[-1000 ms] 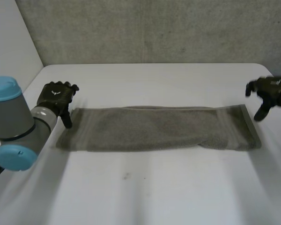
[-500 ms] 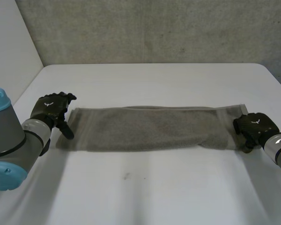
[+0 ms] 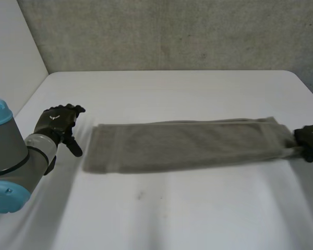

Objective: Fold the towel.

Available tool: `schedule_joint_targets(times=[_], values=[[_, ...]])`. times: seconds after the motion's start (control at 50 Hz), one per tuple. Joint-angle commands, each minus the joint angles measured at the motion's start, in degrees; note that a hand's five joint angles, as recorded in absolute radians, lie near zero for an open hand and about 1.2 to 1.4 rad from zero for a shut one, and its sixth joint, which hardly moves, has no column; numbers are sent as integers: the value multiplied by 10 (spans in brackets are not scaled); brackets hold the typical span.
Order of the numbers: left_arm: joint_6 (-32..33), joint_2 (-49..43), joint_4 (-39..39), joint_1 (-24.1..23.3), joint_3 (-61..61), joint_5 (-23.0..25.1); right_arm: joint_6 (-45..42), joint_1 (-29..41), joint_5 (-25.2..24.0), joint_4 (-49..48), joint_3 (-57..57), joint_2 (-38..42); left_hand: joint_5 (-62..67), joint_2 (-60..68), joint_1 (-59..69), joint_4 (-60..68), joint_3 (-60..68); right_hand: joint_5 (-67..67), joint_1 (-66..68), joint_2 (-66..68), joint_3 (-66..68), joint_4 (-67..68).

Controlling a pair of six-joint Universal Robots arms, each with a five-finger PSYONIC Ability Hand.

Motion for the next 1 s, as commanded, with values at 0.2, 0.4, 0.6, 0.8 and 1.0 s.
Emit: schedule_joint_targets(times=[0.2,0.4,0.6,0.8,1.0], values=[[-1,7,0,-2,3,-2,6,104,51,103,-173,-34,4,5,2,4,5,40,51,58,39,32],[-3,24,0,-1,1,-3,37,430,100,101,-285,37,-14,-13,-17,-14,-14,40,51,58,39,32],[-3,24,0,-4,-3,-3,37,601,105,124,-339,175,-14,-13,-17,-14,-14,40,51,58,39,32],[-3,24,1,-7,-3,-1,108,571,108,124,-305,78,-14,-13,-17,-14,-14,-660,-649,-642,-661,-668],[-3,28,1,-47,19,-2,191,435,99,121,-124,-52,-8,-6,-10,-7,-7,-660,-649,-642,-661,-668]])
